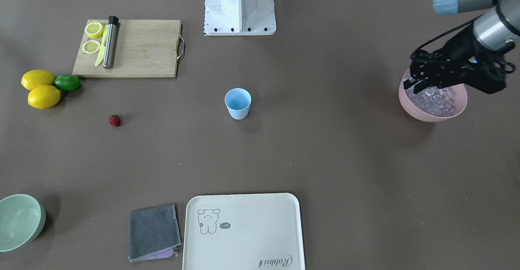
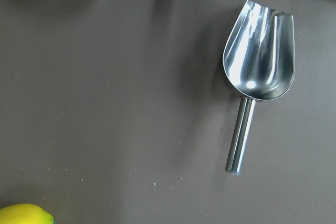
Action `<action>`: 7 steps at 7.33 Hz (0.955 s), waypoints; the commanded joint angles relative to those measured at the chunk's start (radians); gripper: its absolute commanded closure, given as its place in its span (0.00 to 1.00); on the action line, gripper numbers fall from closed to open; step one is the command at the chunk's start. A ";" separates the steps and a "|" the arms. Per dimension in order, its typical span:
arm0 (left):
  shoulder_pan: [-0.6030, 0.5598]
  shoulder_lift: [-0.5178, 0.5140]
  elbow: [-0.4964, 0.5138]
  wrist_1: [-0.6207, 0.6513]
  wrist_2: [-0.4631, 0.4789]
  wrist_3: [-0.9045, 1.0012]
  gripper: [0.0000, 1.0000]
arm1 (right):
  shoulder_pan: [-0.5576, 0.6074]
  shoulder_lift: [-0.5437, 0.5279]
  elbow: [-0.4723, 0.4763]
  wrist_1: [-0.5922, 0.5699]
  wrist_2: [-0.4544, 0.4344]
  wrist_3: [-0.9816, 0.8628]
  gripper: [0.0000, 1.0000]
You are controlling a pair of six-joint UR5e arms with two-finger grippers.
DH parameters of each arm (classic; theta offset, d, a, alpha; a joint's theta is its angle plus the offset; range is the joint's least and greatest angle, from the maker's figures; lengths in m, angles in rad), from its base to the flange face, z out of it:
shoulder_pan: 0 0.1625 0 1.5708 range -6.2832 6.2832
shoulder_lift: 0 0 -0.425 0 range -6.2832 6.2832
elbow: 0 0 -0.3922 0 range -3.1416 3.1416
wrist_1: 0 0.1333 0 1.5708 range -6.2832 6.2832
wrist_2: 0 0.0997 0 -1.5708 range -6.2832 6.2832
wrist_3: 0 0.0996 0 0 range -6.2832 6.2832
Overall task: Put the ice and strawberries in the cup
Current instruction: 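Lift the ice cube and carry it over the light-blue cup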
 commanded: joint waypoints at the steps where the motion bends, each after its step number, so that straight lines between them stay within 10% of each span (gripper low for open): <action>1: 0.213 -0.082 0.009 -0.210 0.085 -0.355 1.00 | -0.003 0.007 0.010 0.002 0.005 0.003 0.00; 4: 0.499 -0.258 0.092 -0.277 0.431 -0.584 1.00 | -0.015 0.044 0.019 0.002 0.009 0.003 0.00; 7: 0.534 -0.372 0.193 -0.279 0.513 -0.616 1.00 | -0.038 0.048 0.036 0.000 0.009 0.003 0.00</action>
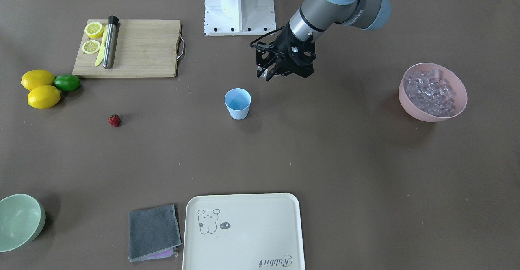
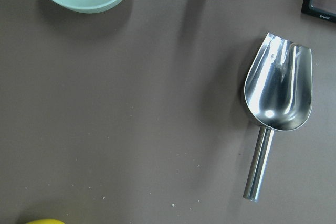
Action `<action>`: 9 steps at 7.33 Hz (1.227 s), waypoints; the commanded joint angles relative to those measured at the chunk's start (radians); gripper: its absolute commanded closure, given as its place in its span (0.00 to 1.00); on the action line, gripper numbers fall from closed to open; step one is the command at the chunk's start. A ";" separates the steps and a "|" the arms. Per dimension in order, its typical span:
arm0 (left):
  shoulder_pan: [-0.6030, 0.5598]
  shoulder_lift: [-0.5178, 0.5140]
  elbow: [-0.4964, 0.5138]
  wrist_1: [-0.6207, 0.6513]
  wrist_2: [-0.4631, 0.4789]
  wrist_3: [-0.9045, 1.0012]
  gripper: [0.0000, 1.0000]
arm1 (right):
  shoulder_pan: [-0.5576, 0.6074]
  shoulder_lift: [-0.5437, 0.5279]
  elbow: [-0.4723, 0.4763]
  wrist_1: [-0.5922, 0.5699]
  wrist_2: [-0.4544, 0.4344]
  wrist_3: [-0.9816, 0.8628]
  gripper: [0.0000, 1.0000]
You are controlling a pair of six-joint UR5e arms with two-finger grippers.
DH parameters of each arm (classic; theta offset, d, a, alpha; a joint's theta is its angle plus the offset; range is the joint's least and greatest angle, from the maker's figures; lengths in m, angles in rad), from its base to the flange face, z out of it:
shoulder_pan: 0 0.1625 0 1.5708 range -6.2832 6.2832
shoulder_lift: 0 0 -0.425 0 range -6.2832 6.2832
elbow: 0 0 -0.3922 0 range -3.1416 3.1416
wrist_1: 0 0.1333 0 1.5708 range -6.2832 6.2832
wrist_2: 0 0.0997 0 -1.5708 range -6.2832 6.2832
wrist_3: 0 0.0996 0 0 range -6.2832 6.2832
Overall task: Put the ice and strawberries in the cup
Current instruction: 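Open the left gripper above the light-blue cup to drop the ice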
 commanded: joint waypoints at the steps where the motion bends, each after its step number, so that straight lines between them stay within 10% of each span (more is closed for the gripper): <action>1: 0.011 -0.076 0.081 -0.001 0.071 -0.007 1.00 | -0.010 0.003 0.007 -0.001 0.000 0.000 0.00; 6: 0.030 -0.132 0.196 -0.047 0.108 -0.008 1.00 | -0.021 0.003 0.006 -0.002 -0.005 0.000 0.00; 8: 0.030 -0.141 0.163 0.022 0.108 -0.008 0.28 | -0.022 0.003 0.005 -0.002 -0.005 0.000 0.00; 9: 0.027 -0.141 0.131 0.072 0.107 -0.008 0.20 | -0.024 0.003 0.004 -0.002 -0.005 0.000 0.00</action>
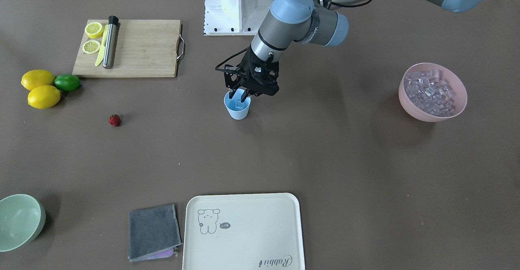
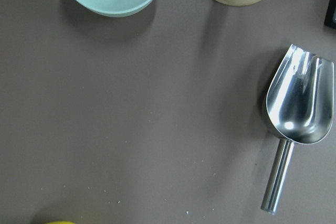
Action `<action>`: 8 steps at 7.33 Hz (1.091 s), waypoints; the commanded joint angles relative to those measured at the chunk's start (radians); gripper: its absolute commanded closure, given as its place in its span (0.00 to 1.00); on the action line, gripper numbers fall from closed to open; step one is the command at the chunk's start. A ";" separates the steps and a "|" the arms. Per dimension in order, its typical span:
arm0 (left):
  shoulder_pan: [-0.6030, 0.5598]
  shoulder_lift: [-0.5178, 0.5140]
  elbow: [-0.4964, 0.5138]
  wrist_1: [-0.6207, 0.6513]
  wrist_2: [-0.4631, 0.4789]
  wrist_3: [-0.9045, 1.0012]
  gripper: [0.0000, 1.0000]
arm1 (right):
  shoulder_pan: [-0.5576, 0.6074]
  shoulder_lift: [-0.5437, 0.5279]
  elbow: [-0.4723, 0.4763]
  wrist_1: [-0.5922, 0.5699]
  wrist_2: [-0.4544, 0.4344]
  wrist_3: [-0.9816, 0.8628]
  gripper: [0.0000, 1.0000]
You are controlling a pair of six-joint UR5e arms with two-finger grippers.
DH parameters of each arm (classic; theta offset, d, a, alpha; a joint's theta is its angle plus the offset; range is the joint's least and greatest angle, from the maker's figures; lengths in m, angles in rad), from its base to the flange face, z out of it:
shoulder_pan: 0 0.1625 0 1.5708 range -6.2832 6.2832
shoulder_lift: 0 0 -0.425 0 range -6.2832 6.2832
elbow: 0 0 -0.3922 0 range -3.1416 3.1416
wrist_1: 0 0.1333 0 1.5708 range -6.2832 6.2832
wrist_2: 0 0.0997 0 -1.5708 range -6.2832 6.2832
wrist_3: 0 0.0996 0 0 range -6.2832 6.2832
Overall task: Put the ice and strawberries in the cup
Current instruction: 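Open the left gripper above the light-blue cup to drop the ice, then move the left gripper back over the pink ice bowl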
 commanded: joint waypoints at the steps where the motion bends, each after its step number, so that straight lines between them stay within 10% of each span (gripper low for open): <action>1: -0.027 -0.004 -0.068 0.117 -0.054 0.000 0.19 | -0.001 0.000 -0.001 0.000 0.000 0.000 0.00; 3: -0.186 0.028 -0.166 0.315 -0.257 0.029 0.21 | -0.006 0.000 0.003 0.000 0.004 0.000 0.00; 6: -0.377 0.254 -0.214 0.322 -0.271 0.364 0.22 | -0.036 0.020 0.004 -0.002 0.011 0.003 0.00; 8: -0.577 0.434 -0.217 0.320 -0.454 0.709 0.22 | -0.058 0.037 0.004 -0.002 0.011 0.028 0.00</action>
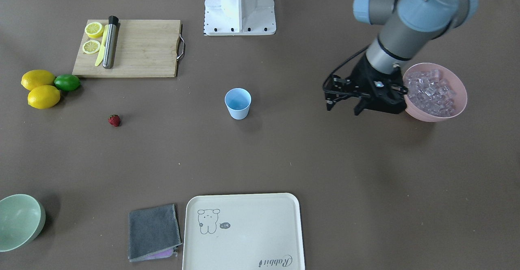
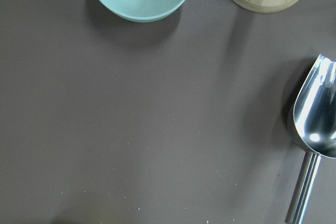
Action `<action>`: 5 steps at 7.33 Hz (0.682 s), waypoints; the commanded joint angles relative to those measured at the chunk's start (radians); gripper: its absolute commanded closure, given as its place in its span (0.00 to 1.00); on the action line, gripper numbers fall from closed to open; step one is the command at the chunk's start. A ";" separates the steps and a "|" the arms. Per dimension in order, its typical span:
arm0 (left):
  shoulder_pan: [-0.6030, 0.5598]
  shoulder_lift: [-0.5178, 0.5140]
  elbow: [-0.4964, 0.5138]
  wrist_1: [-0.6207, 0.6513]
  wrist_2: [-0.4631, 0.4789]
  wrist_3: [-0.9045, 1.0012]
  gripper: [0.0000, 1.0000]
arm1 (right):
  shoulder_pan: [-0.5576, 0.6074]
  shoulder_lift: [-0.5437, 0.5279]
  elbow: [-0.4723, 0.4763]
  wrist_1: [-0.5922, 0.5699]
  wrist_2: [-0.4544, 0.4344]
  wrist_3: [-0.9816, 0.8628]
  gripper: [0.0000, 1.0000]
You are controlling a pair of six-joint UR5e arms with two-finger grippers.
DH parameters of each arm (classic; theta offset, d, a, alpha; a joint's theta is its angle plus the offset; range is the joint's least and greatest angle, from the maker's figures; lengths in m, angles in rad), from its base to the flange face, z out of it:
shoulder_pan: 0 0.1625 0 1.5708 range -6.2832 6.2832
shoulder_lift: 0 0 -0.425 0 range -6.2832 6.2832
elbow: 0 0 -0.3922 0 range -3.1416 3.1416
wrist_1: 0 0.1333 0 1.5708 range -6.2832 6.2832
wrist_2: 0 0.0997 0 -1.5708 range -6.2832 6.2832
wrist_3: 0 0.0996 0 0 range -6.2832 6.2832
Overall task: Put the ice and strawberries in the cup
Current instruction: 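Move the left gripper back over the pink ice bowl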
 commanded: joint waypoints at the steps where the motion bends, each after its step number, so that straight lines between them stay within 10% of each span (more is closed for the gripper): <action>1: -0.156 0.188 -0.008 0.000 -0.111 0.310 0.22 | -0.016 0.019 -0.001 -0.015 -0.001 0.010 0.00; 5: -0.163 0.404 -0.004 -0.002 0.057 0.414 0.23 | -0.025 0.020 -0.004 -0.015 -0.001 0.010 0.00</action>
